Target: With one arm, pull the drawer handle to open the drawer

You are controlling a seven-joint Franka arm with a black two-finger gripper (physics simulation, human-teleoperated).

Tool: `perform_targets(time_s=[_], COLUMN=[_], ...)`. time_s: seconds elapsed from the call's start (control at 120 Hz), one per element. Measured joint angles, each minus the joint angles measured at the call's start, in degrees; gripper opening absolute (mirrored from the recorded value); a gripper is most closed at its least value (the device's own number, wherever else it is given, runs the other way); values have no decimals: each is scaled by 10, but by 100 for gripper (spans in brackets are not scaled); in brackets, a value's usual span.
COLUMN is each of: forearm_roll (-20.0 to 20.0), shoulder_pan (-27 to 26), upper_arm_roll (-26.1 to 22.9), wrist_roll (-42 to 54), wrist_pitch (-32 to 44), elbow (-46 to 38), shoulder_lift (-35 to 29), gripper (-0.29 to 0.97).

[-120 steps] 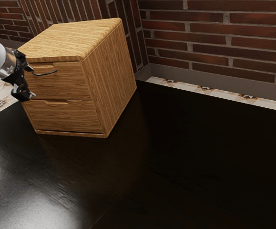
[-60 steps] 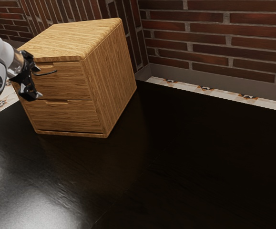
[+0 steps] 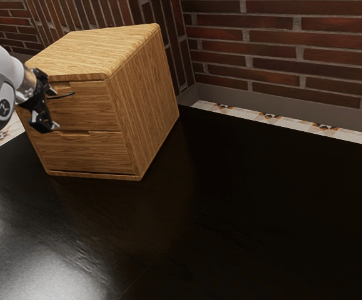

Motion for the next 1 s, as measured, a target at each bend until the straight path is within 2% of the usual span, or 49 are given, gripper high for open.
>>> perform_targets(time_s=[0.258,1.0], forearm_roll=[-1,4], shoulder_pan=[-3,-2], upper_arm_roll=[0,8], wrist_roll=[-4,-29], wrist_pitch=[11,62], elbow=[-28,-199], shoulder_lift=[-12,-160], gripper=[68,68])
